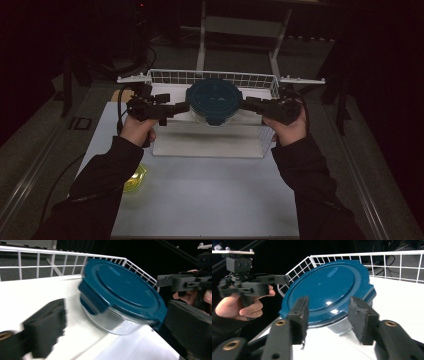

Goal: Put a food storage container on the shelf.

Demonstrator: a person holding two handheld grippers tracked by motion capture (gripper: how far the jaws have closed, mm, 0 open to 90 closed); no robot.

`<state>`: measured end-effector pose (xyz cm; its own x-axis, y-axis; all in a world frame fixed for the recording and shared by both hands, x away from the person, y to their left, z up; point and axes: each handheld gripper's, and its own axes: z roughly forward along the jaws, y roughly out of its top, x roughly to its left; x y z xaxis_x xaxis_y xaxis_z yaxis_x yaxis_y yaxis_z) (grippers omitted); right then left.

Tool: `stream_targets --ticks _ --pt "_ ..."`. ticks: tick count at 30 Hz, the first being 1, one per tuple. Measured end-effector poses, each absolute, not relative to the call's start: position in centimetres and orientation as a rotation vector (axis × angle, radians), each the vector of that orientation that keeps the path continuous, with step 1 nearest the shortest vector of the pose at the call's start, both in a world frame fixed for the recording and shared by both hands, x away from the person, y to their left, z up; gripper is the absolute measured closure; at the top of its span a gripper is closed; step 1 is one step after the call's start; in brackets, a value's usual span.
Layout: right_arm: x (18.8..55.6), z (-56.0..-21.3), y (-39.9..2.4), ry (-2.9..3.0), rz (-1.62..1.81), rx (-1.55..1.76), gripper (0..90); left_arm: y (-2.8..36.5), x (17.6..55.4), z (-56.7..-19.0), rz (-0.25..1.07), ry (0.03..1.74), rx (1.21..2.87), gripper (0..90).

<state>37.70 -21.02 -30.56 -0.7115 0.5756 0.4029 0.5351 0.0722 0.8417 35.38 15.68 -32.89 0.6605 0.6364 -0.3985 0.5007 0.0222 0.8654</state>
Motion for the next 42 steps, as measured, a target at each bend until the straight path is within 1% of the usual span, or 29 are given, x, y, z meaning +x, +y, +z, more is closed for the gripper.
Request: stream_targets --ticks 7,12,18,26,36,42 --pt "34.4 -30.3 -20.0 2.328 1.752 1.075 71.0 15.5 32.8 -33.5 0.199 0.874 1.690 0.0" --pt "32.3 -31.0 -18.9 2.400 1.745 1.022 89.7 14.9 30.7 -34.0 0.242 0.816 1.719 0.0" --pt "31.5 -32.4 -17.2 2.465 1.727 1.009 90.0 14.0 28.5 -35.4 0.260 0.770 1.763 0.0" --pt "32.7 -33.4 -15.8 2.465 1.699 1.054 90.0 12.8 26.5 -38.1 0.243 0.760 1.805 0.0" --pt "34.6 -34.5 -14.8 2.446 1.682 1.120 90.0 12.3 25.6 -40.4 0.229 0.770 1.823 0.0" --pt "35.3 -34.3 -14.3 2.409 1.662 1.128 90.0 12.2 25.4 -41.2 0.231 0.768 1.824 0.0"
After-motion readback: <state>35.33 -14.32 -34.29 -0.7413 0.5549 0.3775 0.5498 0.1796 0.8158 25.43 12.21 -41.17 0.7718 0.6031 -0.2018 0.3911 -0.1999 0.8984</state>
